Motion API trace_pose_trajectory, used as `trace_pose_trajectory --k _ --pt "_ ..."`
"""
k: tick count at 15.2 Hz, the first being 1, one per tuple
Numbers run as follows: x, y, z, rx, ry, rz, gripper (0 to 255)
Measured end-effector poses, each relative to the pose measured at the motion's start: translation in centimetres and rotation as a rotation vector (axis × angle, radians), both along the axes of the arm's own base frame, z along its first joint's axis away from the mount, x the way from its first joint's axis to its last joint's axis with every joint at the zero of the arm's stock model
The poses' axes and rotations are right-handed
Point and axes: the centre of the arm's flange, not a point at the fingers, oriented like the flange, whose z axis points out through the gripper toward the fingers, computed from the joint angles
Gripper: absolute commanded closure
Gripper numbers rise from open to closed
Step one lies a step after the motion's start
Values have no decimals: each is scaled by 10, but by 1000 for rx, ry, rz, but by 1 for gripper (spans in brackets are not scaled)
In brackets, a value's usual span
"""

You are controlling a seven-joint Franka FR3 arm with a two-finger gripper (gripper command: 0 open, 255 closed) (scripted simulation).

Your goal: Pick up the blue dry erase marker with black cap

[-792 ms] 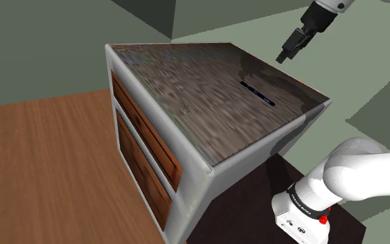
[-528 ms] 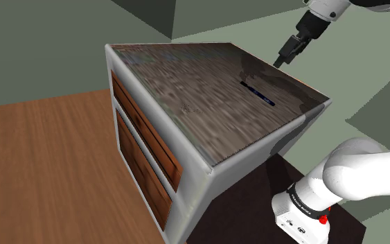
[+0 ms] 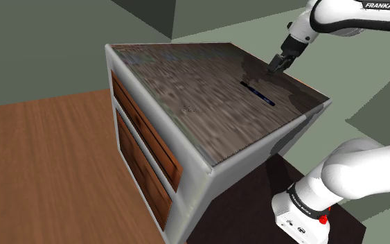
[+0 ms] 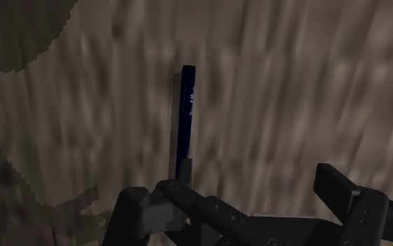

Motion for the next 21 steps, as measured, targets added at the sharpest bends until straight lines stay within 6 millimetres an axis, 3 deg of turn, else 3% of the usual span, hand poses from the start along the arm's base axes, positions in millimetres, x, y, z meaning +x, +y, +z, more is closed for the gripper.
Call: trace_pose_trajectory --k 7,15,16,21 --pt "25 -53 -66 16 51 -50 0" --pt "26 -57 -110 17 55 -55 0" --pt "27 -57 -111 17 55 -55 255" --pt "26 -61 -109 12 44 -59 255"
